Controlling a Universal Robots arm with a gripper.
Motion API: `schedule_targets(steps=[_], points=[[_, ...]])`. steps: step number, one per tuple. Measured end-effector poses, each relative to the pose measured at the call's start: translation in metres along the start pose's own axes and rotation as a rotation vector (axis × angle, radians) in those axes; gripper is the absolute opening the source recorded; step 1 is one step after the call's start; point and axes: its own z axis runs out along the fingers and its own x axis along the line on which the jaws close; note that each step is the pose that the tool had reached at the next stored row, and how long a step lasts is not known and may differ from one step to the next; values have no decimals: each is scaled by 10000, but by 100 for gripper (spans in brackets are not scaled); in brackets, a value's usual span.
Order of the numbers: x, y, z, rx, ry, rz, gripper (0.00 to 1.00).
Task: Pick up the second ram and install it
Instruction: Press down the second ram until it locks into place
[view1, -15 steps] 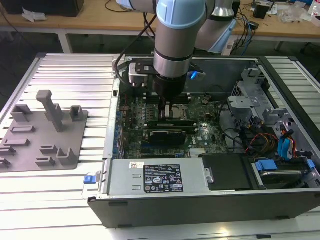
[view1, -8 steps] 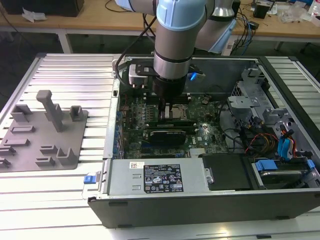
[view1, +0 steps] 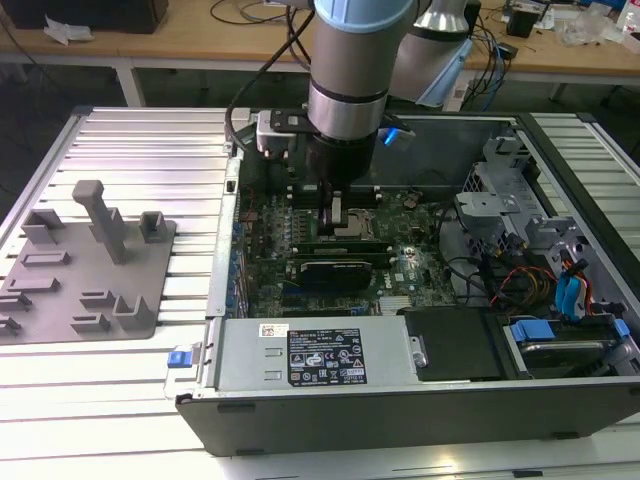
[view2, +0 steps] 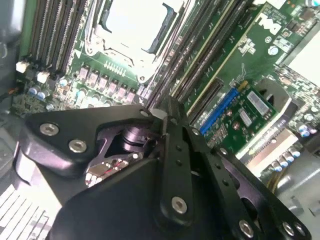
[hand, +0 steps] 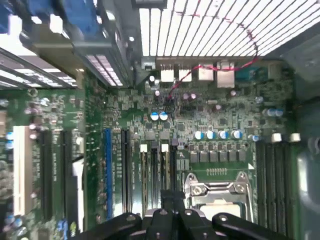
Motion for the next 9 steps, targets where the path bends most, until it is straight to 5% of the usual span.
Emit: schedule_targets(steps=[9], points=[[-1, -54, -2, 4, 0, 1, 8]])
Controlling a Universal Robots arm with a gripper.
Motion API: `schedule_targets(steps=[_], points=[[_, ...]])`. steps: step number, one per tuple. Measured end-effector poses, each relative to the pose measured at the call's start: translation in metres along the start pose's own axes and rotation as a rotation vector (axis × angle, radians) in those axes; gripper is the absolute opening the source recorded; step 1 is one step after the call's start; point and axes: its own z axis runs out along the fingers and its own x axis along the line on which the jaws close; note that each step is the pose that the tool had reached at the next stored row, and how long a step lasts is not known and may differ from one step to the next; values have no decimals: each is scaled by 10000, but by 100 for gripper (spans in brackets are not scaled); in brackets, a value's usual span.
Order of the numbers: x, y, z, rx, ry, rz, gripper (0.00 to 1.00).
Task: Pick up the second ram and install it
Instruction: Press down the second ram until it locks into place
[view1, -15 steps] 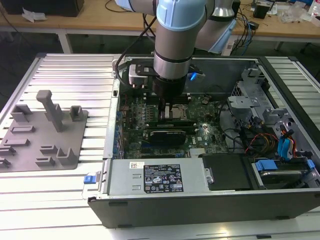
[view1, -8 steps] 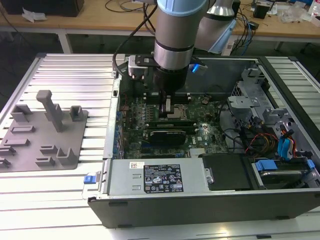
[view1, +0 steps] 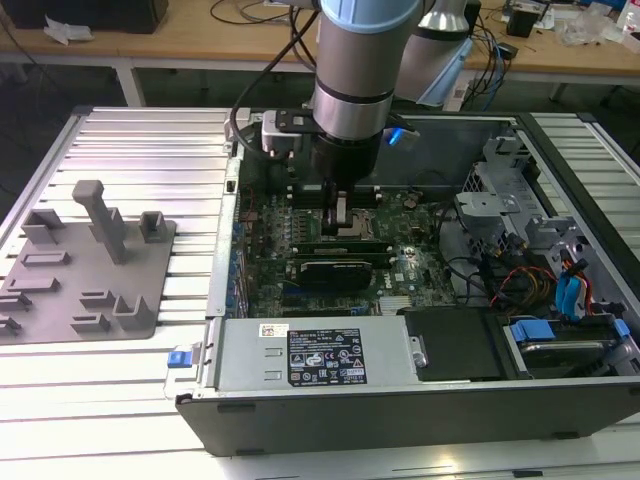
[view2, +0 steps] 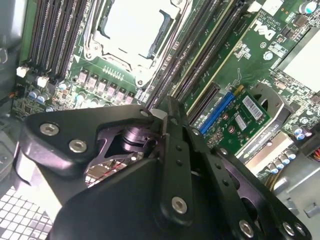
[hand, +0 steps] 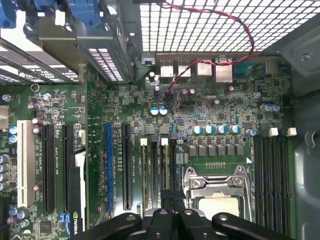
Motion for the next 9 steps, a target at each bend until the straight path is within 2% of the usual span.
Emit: schedule_targets(steps=[6, 9], points=[[-1, -29, -1, 0, 0, -2, 8], [-2, -78, -3, 0, 0, -1, 8]])
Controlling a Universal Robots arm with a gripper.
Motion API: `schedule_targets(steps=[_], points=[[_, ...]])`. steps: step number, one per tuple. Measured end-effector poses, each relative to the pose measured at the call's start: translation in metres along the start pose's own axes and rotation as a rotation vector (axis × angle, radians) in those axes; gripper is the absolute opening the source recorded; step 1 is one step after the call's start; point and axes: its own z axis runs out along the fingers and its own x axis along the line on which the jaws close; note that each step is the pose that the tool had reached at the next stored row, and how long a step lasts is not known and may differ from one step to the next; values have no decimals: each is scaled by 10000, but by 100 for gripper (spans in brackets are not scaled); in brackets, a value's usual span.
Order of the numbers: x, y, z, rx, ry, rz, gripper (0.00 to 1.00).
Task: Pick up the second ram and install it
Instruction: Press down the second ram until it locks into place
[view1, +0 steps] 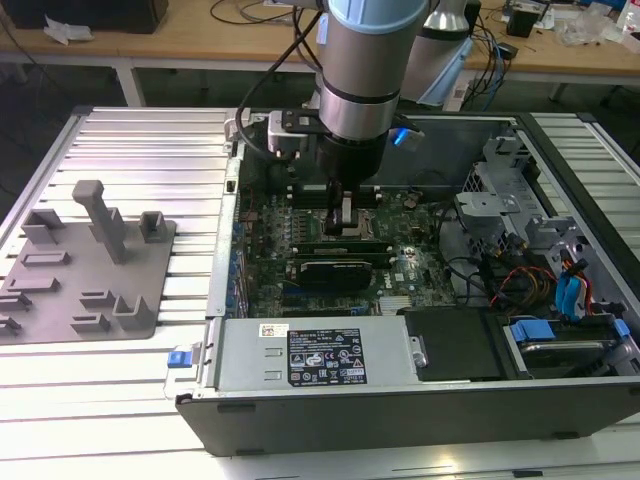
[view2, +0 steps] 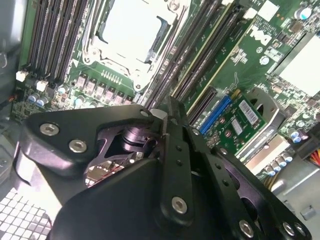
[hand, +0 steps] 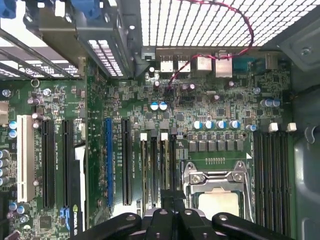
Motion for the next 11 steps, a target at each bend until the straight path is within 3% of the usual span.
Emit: schedule_targets(steps=[6, 11], points=[[-3, -130, -5, 0, 0, -1, 8], [-4, -158, -5, 0, 0, 0, 8]])
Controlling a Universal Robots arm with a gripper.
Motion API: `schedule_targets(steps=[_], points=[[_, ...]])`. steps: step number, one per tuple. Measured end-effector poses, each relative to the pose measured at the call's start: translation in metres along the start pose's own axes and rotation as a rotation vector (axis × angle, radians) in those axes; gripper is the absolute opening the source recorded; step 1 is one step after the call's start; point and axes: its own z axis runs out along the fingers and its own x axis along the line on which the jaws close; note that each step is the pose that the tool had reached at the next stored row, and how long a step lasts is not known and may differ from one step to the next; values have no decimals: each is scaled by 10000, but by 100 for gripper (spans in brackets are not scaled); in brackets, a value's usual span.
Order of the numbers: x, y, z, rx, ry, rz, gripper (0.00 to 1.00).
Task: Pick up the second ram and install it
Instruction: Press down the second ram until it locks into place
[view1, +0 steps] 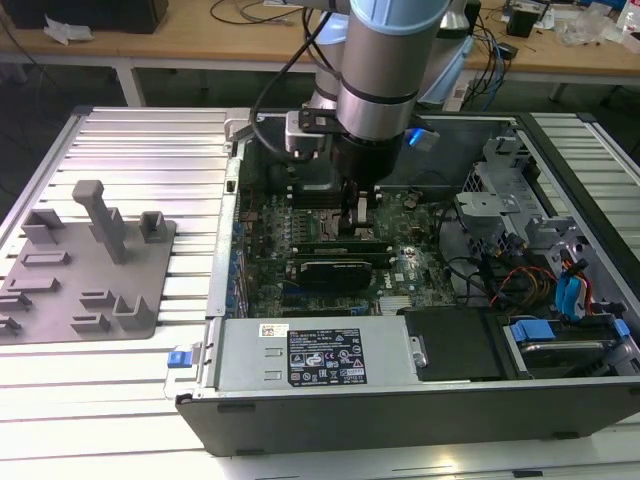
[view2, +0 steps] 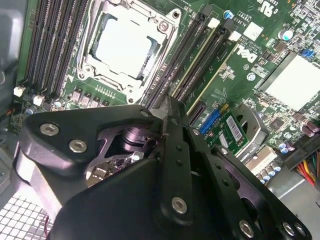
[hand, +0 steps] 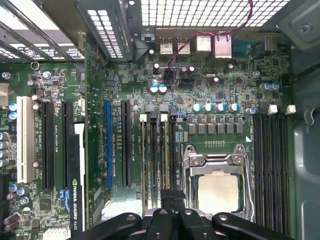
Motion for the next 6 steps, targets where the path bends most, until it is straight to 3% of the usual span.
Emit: schedule_targets(steps=[6], points=[[0, -11, 0, 0, 0, 0, 8]])
